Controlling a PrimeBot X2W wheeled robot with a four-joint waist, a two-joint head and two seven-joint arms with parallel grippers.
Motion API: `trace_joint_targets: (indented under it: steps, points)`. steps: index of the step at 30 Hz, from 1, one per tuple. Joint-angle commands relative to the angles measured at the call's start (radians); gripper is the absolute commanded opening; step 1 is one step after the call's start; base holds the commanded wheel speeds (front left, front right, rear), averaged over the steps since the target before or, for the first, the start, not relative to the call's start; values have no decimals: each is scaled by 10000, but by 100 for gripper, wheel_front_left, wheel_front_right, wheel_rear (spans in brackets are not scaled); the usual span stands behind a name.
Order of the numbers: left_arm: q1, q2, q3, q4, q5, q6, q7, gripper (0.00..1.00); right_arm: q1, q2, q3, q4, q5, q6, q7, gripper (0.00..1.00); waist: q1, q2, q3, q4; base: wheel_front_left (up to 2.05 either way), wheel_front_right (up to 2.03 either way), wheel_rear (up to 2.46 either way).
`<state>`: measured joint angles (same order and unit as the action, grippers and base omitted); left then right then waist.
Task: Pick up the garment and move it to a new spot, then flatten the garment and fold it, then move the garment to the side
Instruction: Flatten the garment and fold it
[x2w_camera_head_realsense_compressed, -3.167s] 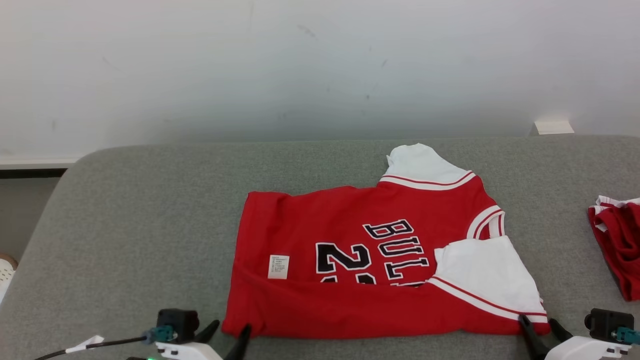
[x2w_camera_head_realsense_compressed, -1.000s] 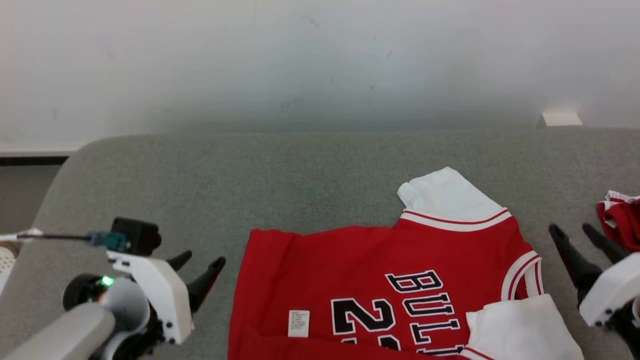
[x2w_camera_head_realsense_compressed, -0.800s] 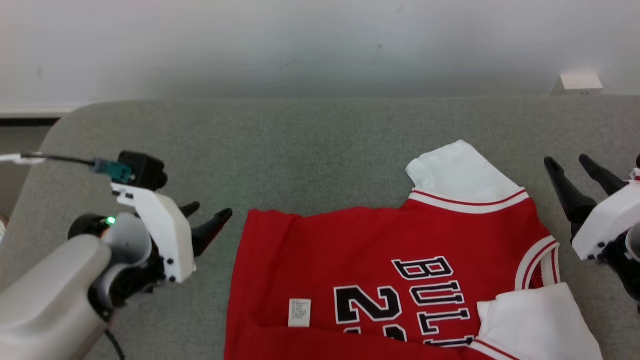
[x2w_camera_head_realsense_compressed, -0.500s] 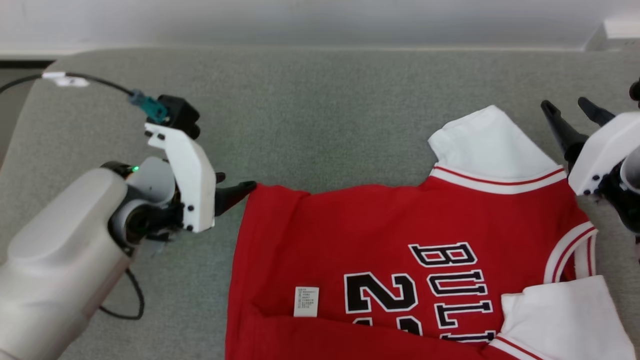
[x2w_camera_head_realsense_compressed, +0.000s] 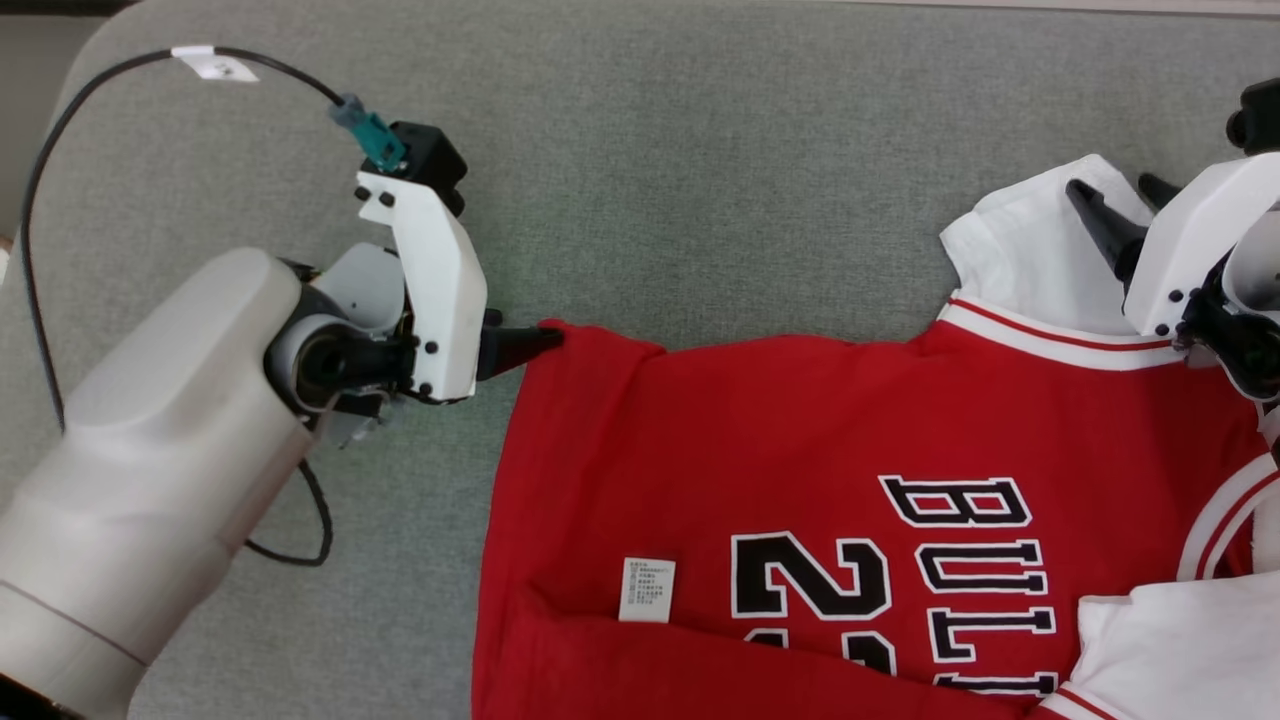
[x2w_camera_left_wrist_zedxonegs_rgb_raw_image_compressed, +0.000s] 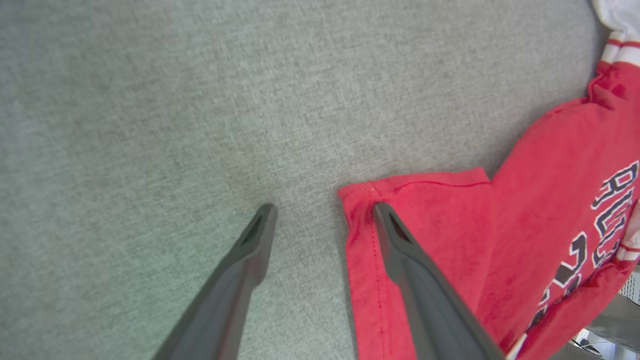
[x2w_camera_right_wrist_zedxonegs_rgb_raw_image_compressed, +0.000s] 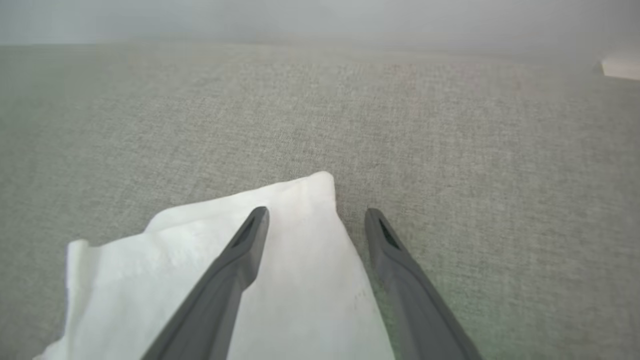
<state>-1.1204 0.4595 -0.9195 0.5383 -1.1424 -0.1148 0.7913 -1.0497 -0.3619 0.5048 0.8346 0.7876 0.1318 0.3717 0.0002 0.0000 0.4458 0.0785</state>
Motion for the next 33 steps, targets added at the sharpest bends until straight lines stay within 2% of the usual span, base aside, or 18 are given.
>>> trace_joint_targets:
  steps: [1,7,10,16,18,19,20,21,23,24,33]
  points:
    - [-61,-66,-70,55,-104,-51,115,100,-184,-39,160,240,151,-24,56,100,-2,0,89,68,0,0,0]
    - [-172,-179,-189,93,-325,-97,395,100,-140,105,1026,668,983,-21,842,100,-2,0,229,142,0,0,0]
    - [-191,-163,-156,42,-439,-118,489,100,-69,48,1413,592,1351,-9,975,51,-2,0,207,110,0,0,0]
    - [-90,-17,-127,-130,-797,-143,894,100,-11,-103,2040,493,1989,-9,925,40,-2,0,118,17,0,0,0]
    - [-15,-82,-142,-199,-949,-145,999,100,-4,-121,2235,433,2193,-9,856,24,-2,0,118,-10,0,0,0]
    - [-56,-61,-194,-243,-810,-142,966,100,-14,-128,2339,402,2291,-9,811,9,-2,0,130,-22,0,0,0]
    - [-105,-35,-258,-247,-647,-135,864,100,-45,-142,2438,376,2371,-10,738,0,-2,0,149,-34,0,0,0]
    - [-116,-42,-304,-230,-568,-136,835,80,-79,-155,2526,363,2436,-12,698,0,-2,0,167,-47,0,0,0]
    - [-135,-117,-311,-150,-500,-139,719,33,-142,-140,2753,320,2536,-12,517,0,-2,0,188,-84,0,0,0]
    - [-149,-148,-298,-120,-491,-142,662,0,-165,-140,2832,314,2592,-12,399,0,-2,0,184,-105,0,0,0]
    - [-108,-18,-301,245,-350,-161,60,0,-294,-389,3173,512,3179,-12,-1331,0,-2,0,-536,-220,0,0,0]
